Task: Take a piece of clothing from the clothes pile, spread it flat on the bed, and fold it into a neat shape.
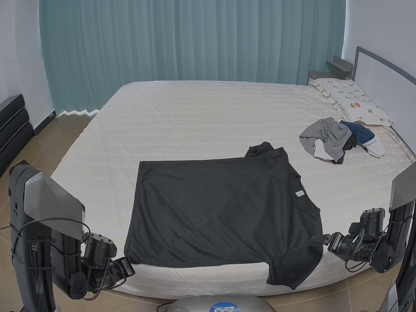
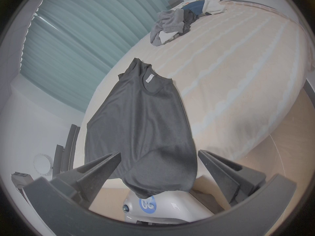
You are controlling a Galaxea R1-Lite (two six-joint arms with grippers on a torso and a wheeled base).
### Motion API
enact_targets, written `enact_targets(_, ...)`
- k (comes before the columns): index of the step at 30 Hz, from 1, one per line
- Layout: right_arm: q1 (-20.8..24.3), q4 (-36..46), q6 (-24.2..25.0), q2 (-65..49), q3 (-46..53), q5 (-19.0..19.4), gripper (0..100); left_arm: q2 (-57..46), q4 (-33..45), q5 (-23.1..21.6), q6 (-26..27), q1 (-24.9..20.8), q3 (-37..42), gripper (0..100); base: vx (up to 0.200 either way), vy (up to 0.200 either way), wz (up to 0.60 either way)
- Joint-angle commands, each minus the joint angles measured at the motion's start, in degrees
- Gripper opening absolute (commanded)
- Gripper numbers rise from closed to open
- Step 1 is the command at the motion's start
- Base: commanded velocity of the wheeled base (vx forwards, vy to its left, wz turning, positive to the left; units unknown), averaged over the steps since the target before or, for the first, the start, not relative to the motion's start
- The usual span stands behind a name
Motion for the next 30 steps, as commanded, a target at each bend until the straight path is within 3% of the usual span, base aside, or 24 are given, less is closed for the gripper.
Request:
enact_targets(1, -0.01, 0.01, -1.04, 1.98, 0.95, 0.01, 100, 0.29, -0.04, 0.69, 0.36, 1.41, 0.88, 0, 0.0, 0.0, 0.0)
enact_targets(11, -0.01, -0.52, -1.48, 3.3, 0.95, 0.01, 100, -0.68, -3.2, -1.68, -0.16, 1.85, 1.06, 0, 0.0, 0.0, 0.0)
enact_targets(12, -0.01, -0.6, -1.48, 3.3, 0.95, 0.01, 100, -0.68, -3.2, -2.21, -0.25, 1.85, 0.97, 100, 0.0, 0.0, 0.0)
enact_targets(29, -0.01, -0.69, -1.48, 3.47, 0.86, 1.06, 100, 3.19, -3.38, -1.77, 0.36, -0.18, -5.62, 100, 0.0, 0.0, 0.0)
enact_targets(30, -0.01, -0.69, -1.48, 3.56, 0.86, 1.15, 100, 3.19, -3.29, -1.77, 0.36, -0.18, -5.71, 0, 0.0, 0.0, 0.0)
